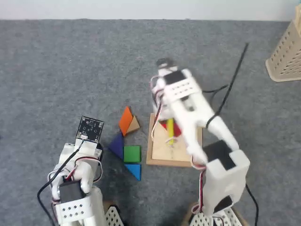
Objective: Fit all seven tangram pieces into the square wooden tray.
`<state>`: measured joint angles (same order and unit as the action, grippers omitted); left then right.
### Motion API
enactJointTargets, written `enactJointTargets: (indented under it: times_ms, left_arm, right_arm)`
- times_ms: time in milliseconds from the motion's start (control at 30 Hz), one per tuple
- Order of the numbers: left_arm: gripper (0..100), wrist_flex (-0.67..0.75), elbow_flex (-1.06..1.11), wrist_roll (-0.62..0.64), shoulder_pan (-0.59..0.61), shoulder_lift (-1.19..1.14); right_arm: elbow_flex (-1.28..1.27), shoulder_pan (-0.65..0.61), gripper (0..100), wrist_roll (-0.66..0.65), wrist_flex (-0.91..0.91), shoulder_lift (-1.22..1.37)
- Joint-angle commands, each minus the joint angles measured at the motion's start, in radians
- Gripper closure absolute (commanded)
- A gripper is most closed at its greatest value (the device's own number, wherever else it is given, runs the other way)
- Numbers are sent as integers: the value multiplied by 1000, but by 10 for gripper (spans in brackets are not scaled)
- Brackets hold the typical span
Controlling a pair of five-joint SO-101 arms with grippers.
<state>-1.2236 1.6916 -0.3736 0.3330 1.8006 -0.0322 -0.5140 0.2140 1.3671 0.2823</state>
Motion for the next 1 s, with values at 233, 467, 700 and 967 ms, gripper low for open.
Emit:
enactJointTargets:
  times_ms: [233, 467, 700, 967]
  left_arm:
    - [825, -5, -7, -8, 6, 20]
    - [825, -3, -7, -8, 6, 20]
    - [825, -3, -7, -8, 6, 20]
    - [825, -3, -7, -8, 6, 20]
  right_arm:
    - [-126, -130, 991, 28, -101, -153]
    - [-160, -151, 989, 68, -139, -145]
    - [-163, -150, 851, 83, -97, -145]
    - [-157, -90, 801, 81, -84, -156]
